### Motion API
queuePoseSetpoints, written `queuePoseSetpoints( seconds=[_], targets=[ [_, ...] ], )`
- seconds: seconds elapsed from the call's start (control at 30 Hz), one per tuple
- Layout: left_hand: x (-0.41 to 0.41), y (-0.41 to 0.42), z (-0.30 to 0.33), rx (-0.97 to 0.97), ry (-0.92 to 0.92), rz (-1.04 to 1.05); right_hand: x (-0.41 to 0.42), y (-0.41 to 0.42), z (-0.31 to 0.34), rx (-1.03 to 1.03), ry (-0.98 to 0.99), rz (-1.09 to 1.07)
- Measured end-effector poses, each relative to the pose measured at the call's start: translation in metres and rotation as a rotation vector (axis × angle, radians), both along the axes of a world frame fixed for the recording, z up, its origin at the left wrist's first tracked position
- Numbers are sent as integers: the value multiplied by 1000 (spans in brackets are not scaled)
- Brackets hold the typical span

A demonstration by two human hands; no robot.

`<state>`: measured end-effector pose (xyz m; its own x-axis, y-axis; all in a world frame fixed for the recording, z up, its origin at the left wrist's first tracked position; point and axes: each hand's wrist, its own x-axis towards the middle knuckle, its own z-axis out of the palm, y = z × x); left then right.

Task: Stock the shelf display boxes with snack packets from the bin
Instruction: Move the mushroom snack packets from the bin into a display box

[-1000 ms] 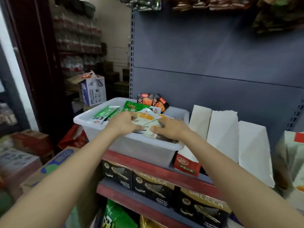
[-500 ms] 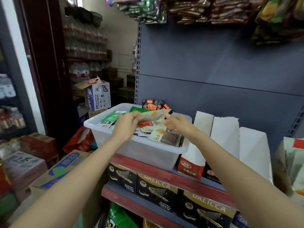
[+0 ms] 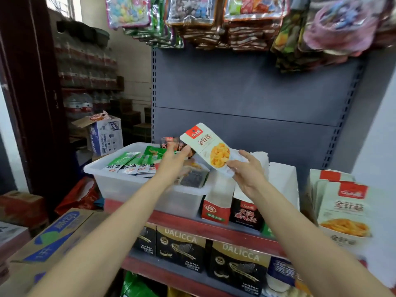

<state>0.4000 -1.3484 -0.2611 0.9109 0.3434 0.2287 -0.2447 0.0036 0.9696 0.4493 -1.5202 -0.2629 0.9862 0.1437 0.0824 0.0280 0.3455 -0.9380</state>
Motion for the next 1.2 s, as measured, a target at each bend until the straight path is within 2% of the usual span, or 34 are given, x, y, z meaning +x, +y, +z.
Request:
queuePoseSetpoints(
  seconds=[0.03, 0.07, 0.4, 0.53, 0.67, 0.83, 1.03, 1.13, 1.2],
  targets=[
    [-2, -15, 2, -100, 24, -111, -5, -8, 0, -21, -45, -37],
    [-2, -27, 3, -121, 26, -185, -10, -16, -1, -38, -90, -60],
    [0, -147, 4, 178, -58, -413, -46, -152, -4, -463, -328, -381],
    [1, -201, 3, 337, -184, -379, -58, -205, -9, -646, -463, -546],
    [2, -243, -5, 564, -339, -285, -65, -244, -21, -853, -504, -685],
    [1, -267, -21, 732, -395, -213, -60, -271, -42, -965, -523, -713],
    [8, -267, -44, 813, -374, -143, -55, -278, -57, -1078, -491, -696],
    [11, -267, -47, 743, -395, -118, -55, -282, -62, -1213, -441, -637],
    [11, -268, -44, 730, -414, -100, -55, -283, -62, -1233, -430, -610]
  ],
)
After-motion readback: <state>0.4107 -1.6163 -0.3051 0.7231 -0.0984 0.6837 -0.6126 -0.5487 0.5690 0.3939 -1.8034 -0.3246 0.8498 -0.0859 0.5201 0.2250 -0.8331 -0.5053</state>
